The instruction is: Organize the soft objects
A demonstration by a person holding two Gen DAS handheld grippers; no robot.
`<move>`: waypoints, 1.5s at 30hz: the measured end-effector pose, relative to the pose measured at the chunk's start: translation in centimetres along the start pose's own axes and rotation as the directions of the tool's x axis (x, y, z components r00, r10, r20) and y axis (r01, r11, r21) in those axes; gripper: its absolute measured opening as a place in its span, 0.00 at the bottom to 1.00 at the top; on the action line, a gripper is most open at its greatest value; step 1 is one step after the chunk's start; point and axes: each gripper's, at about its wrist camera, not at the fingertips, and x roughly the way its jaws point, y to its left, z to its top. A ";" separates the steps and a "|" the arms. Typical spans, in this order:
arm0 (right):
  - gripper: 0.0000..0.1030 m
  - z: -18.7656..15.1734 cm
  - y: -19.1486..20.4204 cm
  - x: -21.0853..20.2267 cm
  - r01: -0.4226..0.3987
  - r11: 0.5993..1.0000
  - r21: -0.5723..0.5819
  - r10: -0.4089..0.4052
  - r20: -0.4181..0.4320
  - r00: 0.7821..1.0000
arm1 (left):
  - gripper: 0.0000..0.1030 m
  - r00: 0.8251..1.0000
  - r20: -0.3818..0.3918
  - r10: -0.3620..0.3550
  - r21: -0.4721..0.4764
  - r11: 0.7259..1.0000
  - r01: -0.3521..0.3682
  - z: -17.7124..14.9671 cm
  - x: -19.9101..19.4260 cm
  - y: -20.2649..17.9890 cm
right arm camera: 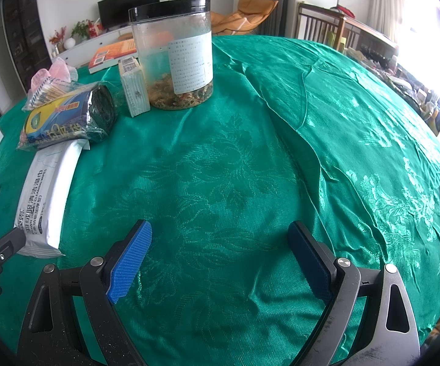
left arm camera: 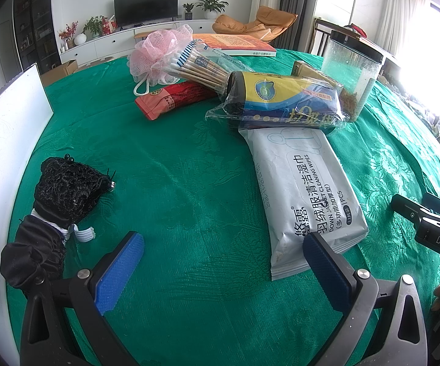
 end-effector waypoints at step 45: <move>0.90 0.0 -0.1 0.0 -0.002 1.000 -0.001 0.002 0.000 1.000 | 1.00 0.977 -0.021 -0.214 -0.015 0.977 0.214 -1.8 -13.4 3.4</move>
